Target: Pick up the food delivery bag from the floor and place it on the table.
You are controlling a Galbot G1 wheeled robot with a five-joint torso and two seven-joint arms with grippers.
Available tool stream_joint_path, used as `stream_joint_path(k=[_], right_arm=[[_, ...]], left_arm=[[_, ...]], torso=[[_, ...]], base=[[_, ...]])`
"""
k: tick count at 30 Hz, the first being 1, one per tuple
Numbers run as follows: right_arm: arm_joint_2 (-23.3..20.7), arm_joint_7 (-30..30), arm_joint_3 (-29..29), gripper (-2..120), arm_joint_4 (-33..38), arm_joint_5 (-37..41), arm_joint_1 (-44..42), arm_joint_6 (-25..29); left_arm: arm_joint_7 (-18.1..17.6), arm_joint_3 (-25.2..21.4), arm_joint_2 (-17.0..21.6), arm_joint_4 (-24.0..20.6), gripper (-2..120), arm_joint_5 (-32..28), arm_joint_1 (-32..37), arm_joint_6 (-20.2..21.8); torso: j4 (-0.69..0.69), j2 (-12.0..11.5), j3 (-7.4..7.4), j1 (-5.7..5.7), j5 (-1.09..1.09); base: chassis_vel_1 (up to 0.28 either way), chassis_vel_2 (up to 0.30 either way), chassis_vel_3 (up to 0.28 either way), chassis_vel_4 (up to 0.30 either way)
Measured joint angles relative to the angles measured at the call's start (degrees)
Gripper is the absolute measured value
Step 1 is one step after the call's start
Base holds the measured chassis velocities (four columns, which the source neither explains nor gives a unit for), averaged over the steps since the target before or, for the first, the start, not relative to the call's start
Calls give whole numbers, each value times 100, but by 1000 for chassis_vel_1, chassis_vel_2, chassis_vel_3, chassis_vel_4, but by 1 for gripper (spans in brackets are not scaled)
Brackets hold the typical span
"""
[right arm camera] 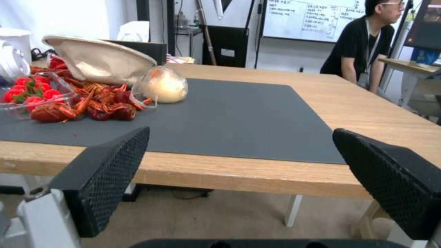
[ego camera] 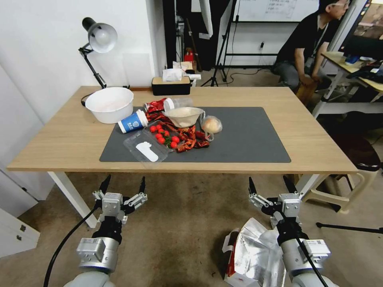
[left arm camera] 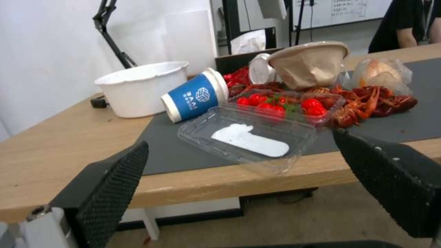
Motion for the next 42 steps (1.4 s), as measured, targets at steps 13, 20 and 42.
stream_joint_path(k=[13, 20, 42], right_arm=[[0, 0, 0, 100, 0, 0, 0, 0], [0, 0, 0, 100, 0, 0, 0, 0], [-554, -174, -160, 100, 750, 738, 359, -2590]], left_arm=[[0, 0, 0, 0, 100, 0, 0, 0], [0, 0, 0, 0, 100, 0, 0, 0], [-1923, 655, 165, -1128, 100, -1891, 151, 2273]], torso=[[0, 0, 0, 0, 0], [0, 0, 0, 0, 0], [1, 0, 0, 0, 2]], base=[[0, 0, 0, 0], [0, 0, 0, 0], [0, 0, 0, 0]])
